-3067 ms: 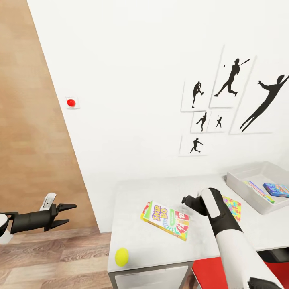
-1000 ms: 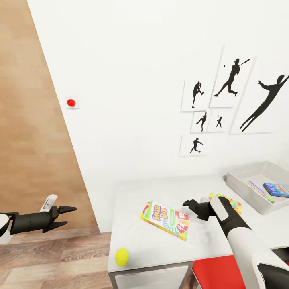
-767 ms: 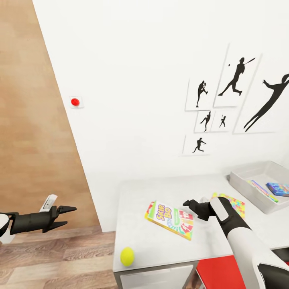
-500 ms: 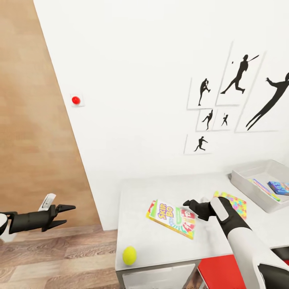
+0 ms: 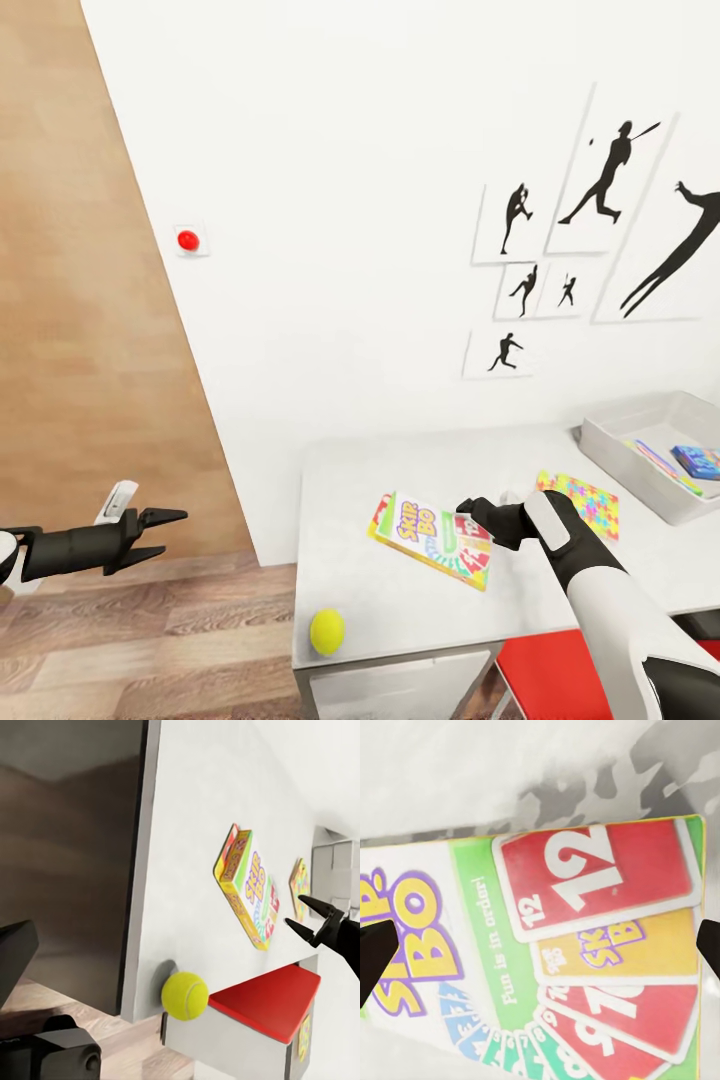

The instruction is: Put all the toys in the child's room - the three board games (two on the bed and one on the table), the two jigsaw puzzles on the table, and the tennis ball on the table - inside the toy box on the table in the child's room.

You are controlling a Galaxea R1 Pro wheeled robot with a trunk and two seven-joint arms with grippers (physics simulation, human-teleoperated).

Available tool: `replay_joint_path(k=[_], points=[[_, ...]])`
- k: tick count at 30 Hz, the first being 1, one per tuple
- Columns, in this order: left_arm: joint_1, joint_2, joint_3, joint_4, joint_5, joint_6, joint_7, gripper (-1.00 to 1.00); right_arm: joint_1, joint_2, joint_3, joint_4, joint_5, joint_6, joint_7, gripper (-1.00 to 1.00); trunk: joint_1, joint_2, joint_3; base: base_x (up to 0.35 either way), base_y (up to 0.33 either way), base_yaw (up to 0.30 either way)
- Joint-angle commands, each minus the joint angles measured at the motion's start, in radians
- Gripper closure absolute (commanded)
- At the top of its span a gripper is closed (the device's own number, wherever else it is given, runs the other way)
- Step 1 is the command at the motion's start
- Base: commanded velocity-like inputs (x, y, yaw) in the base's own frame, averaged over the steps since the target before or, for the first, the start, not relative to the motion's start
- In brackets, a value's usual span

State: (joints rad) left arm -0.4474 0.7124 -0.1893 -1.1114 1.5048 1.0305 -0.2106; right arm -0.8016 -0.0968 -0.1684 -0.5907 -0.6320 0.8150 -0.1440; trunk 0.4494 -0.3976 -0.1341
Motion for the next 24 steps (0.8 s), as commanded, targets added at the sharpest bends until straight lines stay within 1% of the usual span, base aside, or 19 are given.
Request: replay_joint_path(k=[1,24], points=[[-0.001,0.001,-0.002,0.001,-0.008,0.000,-0.010,-1.00,-0.001,0.000,-0.002,-0.001,-0.011,0.004,-0.009,-1.00,0.001,-0.002,-0.004,0.000,0.000,0.000],[-0.001,0.001,-0.001,0.001,-0.008,0.000,-0.010,-1.00,0.002,0.000,-0.003,-0.001,-0.010,-0.006,-0.009,-1.00,0.001,-0.002,-0.041,0.000,0.000,0.000]])
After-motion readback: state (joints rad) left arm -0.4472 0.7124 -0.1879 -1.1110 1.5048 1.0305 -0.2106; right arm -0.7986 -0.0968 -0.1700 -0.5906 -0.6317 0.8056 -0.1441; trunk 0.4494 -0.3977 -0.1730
